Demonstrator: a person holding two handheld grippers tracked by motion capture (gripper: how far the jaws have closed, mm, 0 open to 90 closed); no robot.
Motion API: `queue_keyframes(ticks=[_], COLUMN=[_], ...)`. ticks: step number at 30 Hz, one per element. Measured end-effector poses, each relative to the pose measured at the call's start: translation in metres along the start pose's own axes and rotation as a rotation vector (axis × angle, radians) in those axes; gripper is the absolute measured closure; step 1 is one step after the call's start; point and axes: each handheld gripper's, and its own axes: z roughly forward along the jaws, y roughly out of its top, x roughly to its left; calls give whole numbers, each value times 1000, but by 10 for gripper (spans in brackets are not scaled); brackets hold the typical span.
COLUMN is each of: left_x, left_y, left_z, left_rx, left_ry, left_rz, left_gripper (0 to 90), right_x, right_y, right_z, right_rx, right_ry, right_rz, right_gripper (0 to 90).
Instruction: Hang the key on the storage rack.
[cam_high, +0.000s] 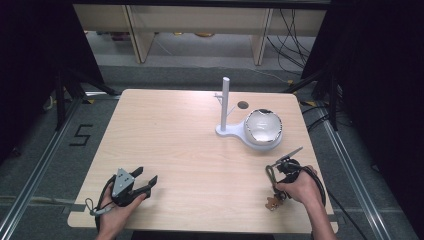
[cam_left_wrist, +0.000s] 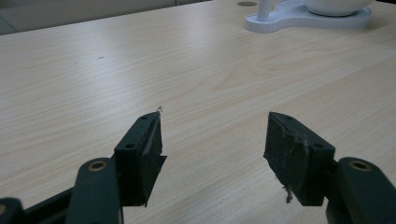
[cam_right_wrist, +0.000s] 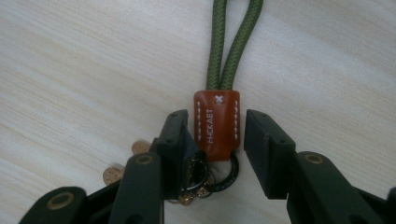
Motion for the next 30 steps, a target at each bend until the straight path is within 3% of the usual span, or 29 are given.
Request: queue_keyframes(ticks=[2, 3, 4, 7, 9, 11, 15, 16, 19, 20, 21, 23, 24, 28, 30], left_x=[0, -1, -1, -1, -1, -1, -1, -1, -1, -2, -2, -2, -2, -2, -2], left_y=[0, 0, 0, 0, 0, 0, 0, 0, 0, 0, 0, 0, 0, 0, 0], left_z=[0, 0, 0, 0, 0, 0, 0, 0, 0, 0, 0, 0, 0, 0, 0], left_rx=[3, 1, 0, 1, 3, -3, -3, 2, -5, 1, -1, 2, 1, -1, -5], left_ry=[2, 2, 1, 1, 2, -3, -3, 1, -3, 1, 0, 2, 2, 3, 4], left_rz=[9, 10, 10, 13, 19, 21, 20, 20, 19, 19, 19, 20, 20, 20, 23], left_gripper=[363, 363, 363, 364, 364, 364, 364, 364, 364, 364, 364, 365, 365, 364, 364], right_x=[0, 0, 2, 1, 2, 5, 7, 10, 10, 7, 8, 8, 8, 12, 13], right_y=[2, 2, 3, 5, 6, 8, 7, 7, 5, 5, 3, 2, 1, -2, -3], right_z=[4, 4, 3, 7, 8, 6, 8, 6, 7, 7, 8, 5, 3, 0, -1], right_rx=[19, 19, 42, 34, 35, 78, 47, 80, 53, 40, 9, 8, 7, -39, -60], right_ry=[-11, -11, -7, -10, -19, 1, -33, -32, -46, -25, -35, -55, -34, -63, -50], right_rz=[-42, -42, -4, -37, -25, 9, -7, 23, 33, 7, 25, 27, 36, 57, 45], right_gripper=[606, 606, 606, 610, 625, 645, 668, 671, 678, 679, 680, 681, 681, 681, 681])
